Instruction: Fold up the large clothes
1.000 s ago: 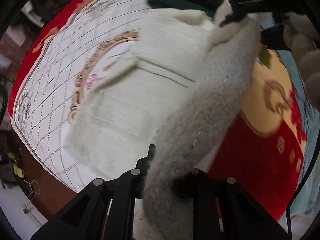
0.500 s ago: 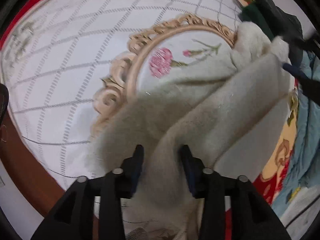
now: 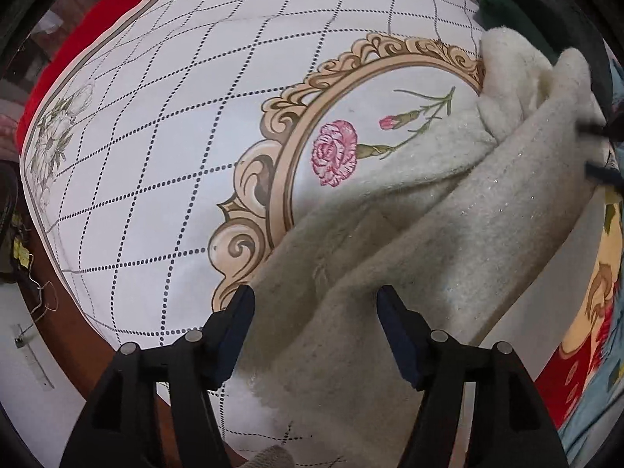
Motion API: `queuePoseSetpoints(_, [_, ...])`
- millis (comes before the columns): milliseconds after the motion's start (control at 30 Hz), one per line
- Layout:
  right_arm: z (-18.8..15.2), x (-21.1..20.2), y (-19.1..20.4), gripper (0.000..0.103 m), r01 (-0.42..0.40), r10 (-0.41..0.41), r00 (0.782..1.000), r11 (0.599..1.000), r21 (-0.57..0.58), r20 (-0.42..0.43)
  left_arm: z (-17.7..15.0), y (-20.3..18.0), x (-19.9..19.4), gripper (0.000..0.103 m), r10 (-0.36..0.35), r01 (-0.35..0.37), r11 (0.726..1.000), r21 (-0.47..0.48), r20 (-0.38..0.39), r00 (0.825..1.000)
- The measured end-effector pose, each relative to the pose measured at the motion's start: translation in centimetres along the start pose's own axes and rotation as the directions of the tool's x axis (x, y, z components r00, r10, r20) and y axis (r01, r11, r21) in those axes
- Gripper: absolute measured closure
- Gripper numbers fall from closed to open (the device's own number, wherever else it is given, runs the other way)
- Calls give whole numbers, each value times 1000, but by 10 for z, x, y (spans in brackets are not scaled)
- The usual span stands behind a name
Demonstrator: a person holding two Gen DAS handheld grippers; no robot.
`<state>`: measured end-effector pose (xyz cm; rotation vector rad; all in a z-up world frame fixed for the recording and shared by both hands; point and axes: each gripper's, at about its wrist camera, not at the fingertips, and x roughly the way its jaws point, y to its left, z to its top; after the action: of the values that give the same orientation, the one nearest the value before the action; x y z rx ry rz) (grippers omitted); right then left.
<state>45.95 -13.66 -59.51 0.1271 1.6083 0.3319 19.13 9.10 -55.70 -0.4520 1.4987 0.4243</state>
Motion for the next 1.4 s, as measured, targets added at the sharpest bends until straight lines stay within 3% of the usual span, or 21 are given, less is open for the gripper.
queuePoseSetpoints(67, [-12, 17, -5, 47, 129, -133, 986, 991, -45, -103, -1, -4, -5, 40, 10, -10, 1000, 21, 12, 1000])
queuePoseSetpoints(133, [-34, 10, -23, 48, 264, -275, 953, 960, -94, -125, -1, -14, -12, 40, 17, -18, 999, 45, 30, 999])
queuePoseSetpoints(233, [-80, -2, -88, 48, 443, -450, 870, 893, -82, -202, -10, -26, -24, 40, 6, -11, 996, 90, 53, 999])
queuePoseSetpoints(300, [-115, 1, -146, 48, 548, -544, 785, 833, -75, -297, -21, -36, -29, 40, 1, -8, 995, 104, 63, 998])
queuePoseSetpoints(333, [-132, 5, -172, 48, 574, -559, 748, 816, -75, -358, -24, -40, -32, 40, 2, -10, 994, 108, 69, 998])
queuePoseSetpoints(400, [-161, 12, -216, 48, 597, -546, 702, 801, -39, -457, -34, -46, -36, 40, 2, -10, 995, 103, 74, 997])
queuePoseSetpoints(433, [-172, 7, -235, 48, 604, -524, 705, 797, 16, -478, -37, -49, -37, 40, 2, -9, 995, 96, 77, 997])
queuePoseSetpoints(467, [-177, -1, -241, 48, 582, -494, 735, 811, 59, -464, -42, -52, -38, 40, 7, -14, 996, 87, 83, 997])
queuePoseSetpoints(533, [-172, -26, -235, 48, 489, -411, 840, 855, 170, -353, -47, -58, -41, 40, 24, -31, 997, 74, 86, 996])
queuePoseSetpoints(600, [-154, -53, -213, 47, 335, -292, 937, 905, 263, -190, -48, -62, -40, 40, 43, -48, 997, 55, 98, 994])
queuePoseSetpoints(633, [-144, -58, -197, 47, 256, -232, 966, 924, 282, -118, -50, -59, -42, 40, 49, -55, 997, 50, 105, 993])
queuePoseSetpoints(700, [-111, -65, -161, 47, 71, -74, 997, 965, 251, 1, -45, -54, -40, 40, 52, -56, 998, 29, 122, 991])
queuePoseSetpoints(800, [-62, -60, -110, 47, -74, 65, 997, 979, 192, 49, -38, -46, -39, 40, 31, -30, 1000, -10, 148, 988])
queuePoseSetpoints(900, [-10, -52, -48, 22, -169, 160, 984, 977, 132, 80, -32, -39, -32, 40, 13, -10, 1000, -23, 139, 990])
queuePoseSetpoints(967, [19, -40, -12, 18, -158, 150, 985, 984, 88, 85, -28, -35, -24, 40, -6, 10, 999, -30, 120, 993])
queuePoseSetpoints(1100, [48, 14, 36, 18, 50, -50, 998, 999, 16, -30, -22, -28, -4, 40, -34, 35, 999, -20, 79, 996])
queuePoseSetpoints(1133, [50, 22, 39, 22, 100, -100, 994, 995, -7, -35, -20, -28, 0, 45, -33, 33, 999, -4, 71, 997])
queuePoseSetpoints(1167, [47, 26, 42, 49, 172, -173, 985, 985, -28, -16, -18, -29, 4, 53, -28, 27, 1000, 11, 65, 998])
queuePoseSetpoints(1233, [39, 25, 46, 67, 215, -214, 977, 976, -42, 21, -15, -24, 0, 96, -40, 39, 999, 10, 95, 995])
queuePoseSetpoints(1333, [27, 5, 46, 83, 201, -199, 978, 979, -29, 64, -18, -20, -19, 99, -76, 73, 997, 27, 164, 984])
queuePoseSetpoints(1400, [15, -16, 39, 87, 161, -160, 983, 987, -4, 86, -24, -16, -40, 99, -105, 100, 994, 30, 202, 974])
